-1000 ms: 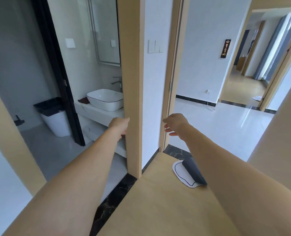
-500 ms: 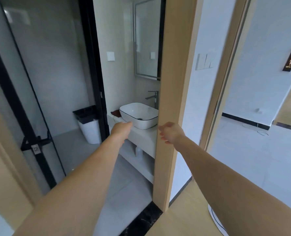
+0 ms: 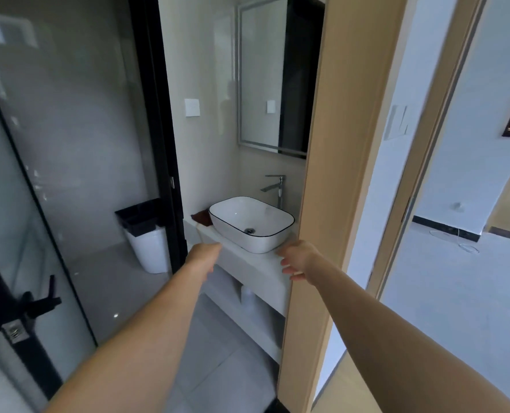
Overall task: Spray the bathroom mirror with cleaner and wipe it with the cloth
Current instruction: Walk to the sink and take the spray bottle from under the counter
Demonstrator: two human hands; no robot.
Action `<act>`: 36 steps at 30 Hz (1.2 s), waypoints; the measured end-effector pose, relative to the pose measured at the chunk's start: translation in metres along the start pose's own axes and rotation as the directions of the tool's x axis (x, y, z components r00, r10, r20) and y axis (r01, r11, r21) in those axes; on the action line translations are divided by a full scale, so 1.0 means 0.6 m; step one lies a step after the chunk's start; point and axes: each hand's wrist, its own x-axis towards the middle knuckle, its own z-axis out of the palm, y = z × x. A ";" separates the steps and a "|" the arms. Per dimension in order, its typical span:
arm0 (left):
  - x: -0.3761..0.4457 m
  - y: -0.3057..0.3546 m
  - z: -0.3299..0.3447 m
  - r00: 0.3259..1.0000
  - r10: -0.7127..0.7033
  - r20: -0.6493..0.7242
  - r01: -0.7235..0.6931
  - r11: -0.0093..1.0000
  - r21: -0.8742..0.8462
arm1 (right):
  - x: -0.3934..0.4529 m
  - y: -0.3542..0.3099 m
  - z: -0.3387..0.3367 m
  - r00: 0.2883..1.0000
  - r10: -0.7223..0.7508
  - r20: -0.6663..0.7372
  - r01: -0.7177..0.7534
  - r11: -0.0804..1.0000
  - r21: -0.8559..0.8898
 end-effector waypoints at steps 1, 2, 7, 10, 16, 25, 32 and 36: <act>0.019 -0.006 0.000 1.000 -0.022 -0.002 0.022 1.000 0.006 | 0.021 0.000 0.012 0.999 0.026 0.019 -0.026 1.000 -0.009; 0.037 -0.012 0.000 0.999 -0.042 -0.003 0.042 0.999 0.011 | 0.040 0.001 0.026 0.998 0.046 0.034 -0.046 0.999 -0.013; 0.124 -0.045 0.011 0.992 -0.123 -0.006 0.123 0.992 0.008 | 0.150 0.011 0.103 0.987 0.100 0.126 -0.095 0.995 -0.042; 0.179 -0.056 0.011 0.985 -0.170 -0.021 0.171 0.985 0.002 | 0.222 0.003 0.140 0.979 0.107 0.174 -0.100 0.994 -0.047; 0.299 -0.012 -0.013 0.976 -0.200 -0.090 0.198 0.980 -0.028 | 0.351 -0.069 0.181 0.967 0.055 0.247 -0.033 0.995 -0.091; 0.451 0.103 0.002 0.993 -0.118 0.011 0.119 0.989 -0.083 | 0.476 -0.165 0.173 0.991 -0.017 0.132 0.029 0.995 -0.090; 0.562 0.232 0.051 0.980 0.059 0.188 -0.052 0.998 -0.046 | 0.533 -0.257 0.114 0.992 -0.046 -0.116 0.042 0.998 -0.045; 0.615 0.290 0.079 0.956 0.146 0.254 -0.139 0.989 -0.046 | 0.563 -0.286 0.081 0.978 -0.015 -0.210 0.015 1.000 -0.001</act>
